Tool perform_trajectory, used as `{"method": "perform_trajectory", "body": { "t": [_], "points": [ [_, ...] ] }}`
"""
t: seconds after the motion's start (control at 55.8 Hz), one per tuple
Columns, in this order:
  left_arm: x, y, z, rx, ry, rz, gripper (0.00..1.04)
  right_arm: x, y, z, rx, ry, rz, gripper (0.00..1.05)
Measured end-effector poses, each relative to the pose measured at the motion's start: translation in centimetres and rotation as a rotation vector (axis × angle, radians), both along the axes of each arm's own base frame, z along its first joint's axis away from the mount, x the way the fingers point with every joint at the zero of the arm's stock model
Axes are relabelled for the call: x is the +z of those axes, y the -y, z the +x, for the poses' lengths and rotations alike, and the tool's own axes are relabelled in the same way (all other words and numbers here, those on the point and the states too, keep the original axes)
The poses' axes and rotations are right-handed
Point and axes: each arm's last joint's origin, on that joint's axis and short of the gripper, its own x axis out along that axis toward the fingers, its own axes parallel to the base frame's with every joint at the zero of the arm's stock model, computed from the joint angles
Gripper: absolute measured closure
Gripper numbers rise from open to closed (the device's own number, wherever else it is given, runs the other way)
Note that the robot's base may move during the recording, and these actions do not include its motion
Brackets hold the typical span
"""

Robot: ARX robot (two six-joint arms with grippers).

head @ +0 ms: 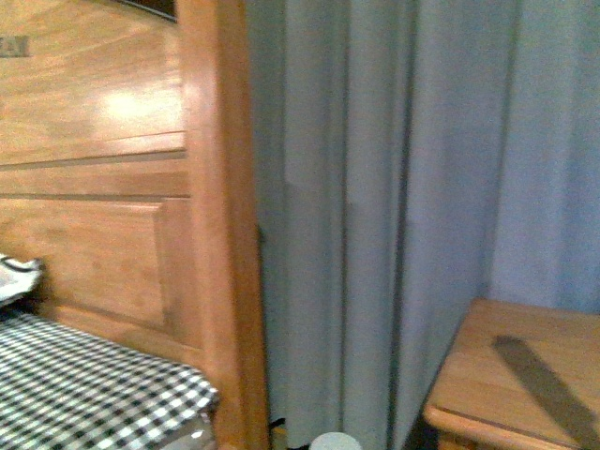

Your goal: Clean up trash

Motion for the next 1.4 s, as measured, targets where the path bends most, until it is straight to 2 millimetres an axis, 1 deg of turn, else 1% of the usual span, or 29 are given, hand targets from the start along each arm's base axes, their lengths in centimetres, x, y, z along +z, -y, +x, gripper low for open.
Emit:
{"method": "perform_trajectory", "body": {
  "t": [0.932, 1.039, 1.147, 1.165, 1.201, 1.219, 1.254, 1.272, 1.344, 1.398],
  "points": [
    [0.0, 0.0, 0.0, 0.004, 0.000, -0.003, 0.76, 0.0, 0.0, -0.1, 0.002, 0.003, 0.002, 0.85],
    [0.0, -0.1, -0.1, 0.027, 0.005, -0.016, 0.76, 0.0, -0.1, 0.0, 0.025, -0.001, -0.005, 0.85],
    [0.0, -0.1, -0.1, 0.008, 0.004, -0.009, 0.76, -0.1, -0.1, 0.0, 0.012, -0.005, -0.008, 0.85],
    [-0.1, 0.0, 0.0, -0.004, -0.011, -0.004, 0.76, -0.1, -0.1, 0.0, 0.011, -0.006, -0.008, 0.85],
    [0.1, 0.0, 0.2, -0.052, -0.113, 0.024, 0.76, -0.1, -0.1, 0.0, 0.004, -0.005, -0.007, 0.85],
    [0.1, 0.0, 0.2, -0.058, -0.129, 0.029, 0.76, -0.1, -0.1, 0.0, 0.003, -0.005, -0.007, 0.85],
    [0.4, -0.1, 0.6, -0.118, -0.251, 0.066, 0.76, -0.1, 0.0, 0.0, 0.001, -0.005, -0.006, 0.85],
    [0.3, -0.1, 0.7, -0.130, -0.278, 0.072, 0.76, -0.1, 0.0, 0.0, 0.001, -0.004, -0.006, 0.85],
    [-0.4, -0.1, 1.8, -0.191, -0.393, 0.120, 0.76, 0.0, 0.0, -0.1, 0.003, 0.002, -0.001, 0.85],
    [-0.9, -0.1, 2.6, -0.225, -0.437, 0.170, 0.76, 0.0, 0.0, -0.1, 0.007, 0.002, -0.002, 0.85]
  ]
}}
